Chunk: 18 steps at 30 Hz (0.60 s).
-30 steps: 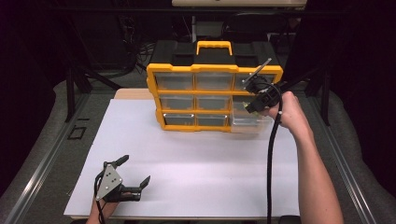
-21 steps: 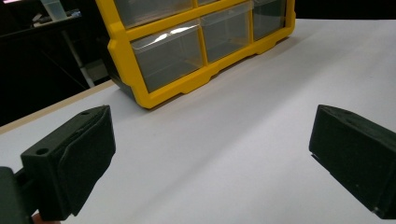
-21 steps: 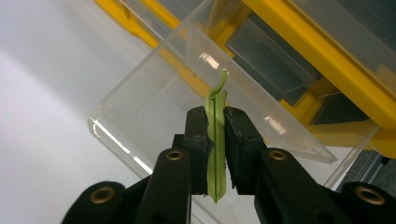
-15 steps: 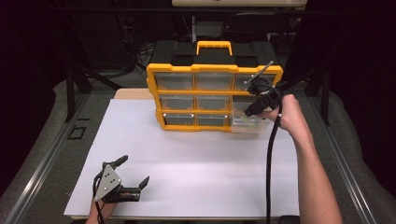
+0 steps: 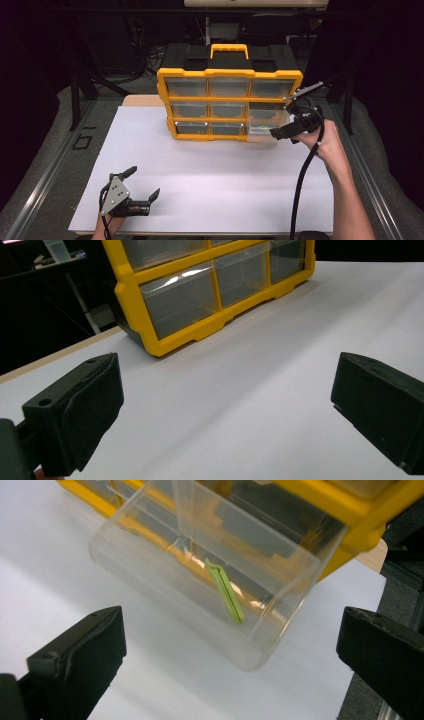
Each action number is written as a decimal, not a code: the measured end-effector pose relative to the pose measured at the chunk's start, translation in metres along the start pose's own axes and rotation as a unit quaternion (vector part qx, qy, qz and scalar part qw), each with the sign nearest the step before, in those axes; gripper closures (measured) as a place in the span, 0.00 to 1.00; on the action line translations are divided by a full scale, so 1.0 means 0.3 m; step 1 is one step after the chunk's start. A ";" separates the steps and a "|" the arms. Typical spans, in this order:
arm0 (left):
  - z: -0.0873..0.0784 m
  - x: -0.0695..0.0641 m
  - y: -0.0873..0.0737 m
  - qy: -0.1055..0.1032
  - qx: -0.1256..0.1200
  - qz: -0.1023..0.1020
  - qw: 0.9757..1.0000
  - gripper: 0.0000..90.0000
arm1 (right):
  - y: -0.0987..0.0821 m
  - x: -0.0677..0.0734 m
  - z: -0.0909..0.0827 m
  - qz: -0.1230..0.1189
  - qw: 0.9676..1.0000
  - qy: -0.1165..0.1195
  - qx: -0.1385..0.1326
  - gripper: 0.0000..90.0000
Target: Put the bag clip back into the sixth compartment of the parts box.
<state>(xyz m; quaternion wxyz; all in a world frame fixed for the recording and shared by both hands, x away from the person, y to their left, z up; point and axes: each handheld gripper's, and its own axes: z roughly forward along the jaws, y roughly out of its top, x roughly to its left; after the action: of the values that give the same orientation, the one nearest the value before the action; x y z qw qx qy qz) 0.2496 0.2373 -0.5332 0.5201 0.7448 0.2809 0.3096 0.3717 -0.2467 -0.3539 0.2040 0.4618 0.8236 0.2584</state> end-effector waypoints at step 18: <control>0.002 -0.001 0.000 -0.001 0.001 0.002 1.000 0.00 | -0.273 0.087 0.081 0.018 0.999 0.002 -0.030 0.00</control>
<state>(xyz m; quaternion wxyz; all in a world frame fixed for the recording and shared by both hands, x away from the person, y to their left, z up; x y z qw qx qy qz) 0.2500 0.2368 -0.5335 0.5189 0.7463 0.2796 0.3092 0.3192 -0.2542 -0.4256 0.2113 0.4698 0.8073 0.2879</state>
